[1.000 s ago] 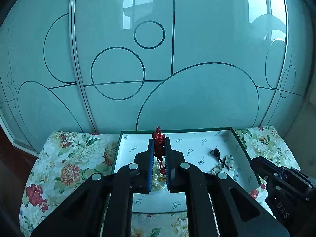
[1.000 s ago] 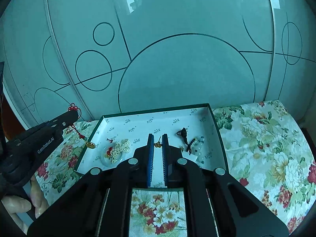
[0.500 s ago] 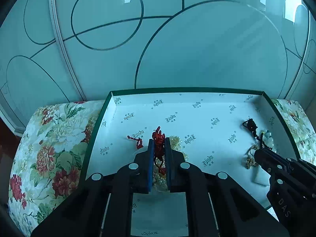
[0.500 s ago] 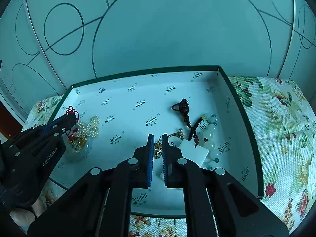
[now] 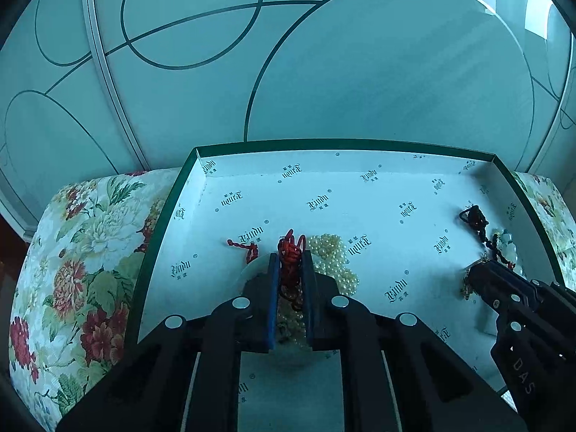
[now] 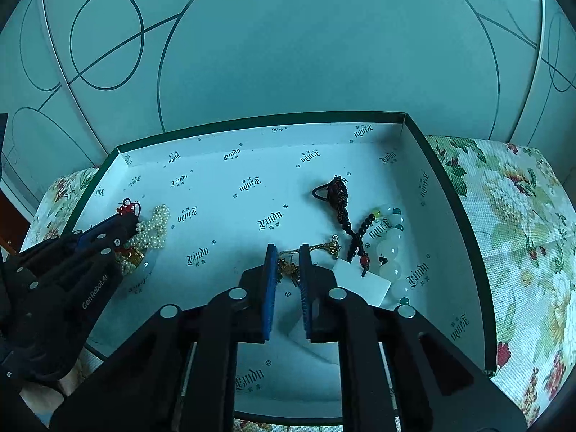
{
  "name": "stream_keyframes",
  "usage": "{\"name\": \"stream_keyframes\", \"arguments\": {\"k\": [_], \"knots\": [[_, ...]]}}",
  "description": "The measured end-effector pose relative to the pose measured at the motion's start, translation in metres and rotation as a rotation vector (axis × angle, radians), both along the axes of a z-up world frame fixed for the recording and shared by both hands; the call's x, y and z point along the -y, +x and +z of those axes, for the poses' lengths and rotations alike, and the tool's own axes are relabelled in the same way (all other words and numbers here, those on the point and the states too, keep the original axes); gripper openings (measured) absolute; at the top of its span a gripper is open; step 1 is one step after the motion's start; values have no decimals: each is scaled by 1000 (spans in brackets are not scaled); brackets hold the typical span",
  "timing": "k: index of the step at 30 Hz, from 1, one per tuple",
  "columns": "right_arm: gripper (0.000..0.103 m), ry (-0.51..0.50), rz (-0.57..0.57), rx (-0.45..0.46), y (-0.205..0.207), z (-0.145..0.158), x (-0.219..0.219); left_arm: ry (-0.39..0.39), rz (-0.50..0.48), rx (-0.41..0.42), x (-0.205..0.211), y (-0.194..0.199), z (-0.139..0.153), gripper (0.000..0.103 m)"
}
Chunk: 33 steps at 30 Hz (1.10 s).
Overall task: Organize jewelry
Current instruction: 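Carry the red tassel pendant and gold charm over the green box, then open both grippers to release the red tassel and gold charm into the box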
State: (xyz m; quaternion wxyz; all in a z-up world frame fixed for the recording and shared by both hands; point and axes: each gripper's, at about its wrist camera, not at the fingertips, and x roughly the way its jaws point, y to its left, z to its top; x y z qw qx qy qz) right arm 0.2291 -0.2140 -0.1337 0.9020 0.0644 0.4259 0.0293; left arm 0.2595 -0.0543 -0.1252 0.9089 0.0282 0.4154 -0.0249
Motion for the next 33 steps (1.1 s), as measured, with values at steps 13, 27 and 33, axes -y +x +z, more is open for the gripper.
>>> {"name": "stream_keyframes", "arguments": {"k": [13,27,33], "knots": [[30,15,-7,31,-11,16,4,-26,-4,12,3,-14,12,69],[31,17,-15,23,-25,19,6,-46,-24,-7,6,-21,24,69],[31,28,-21,33,-43,29,10,-61,-19,-7,-2,-37,31,70]]}}
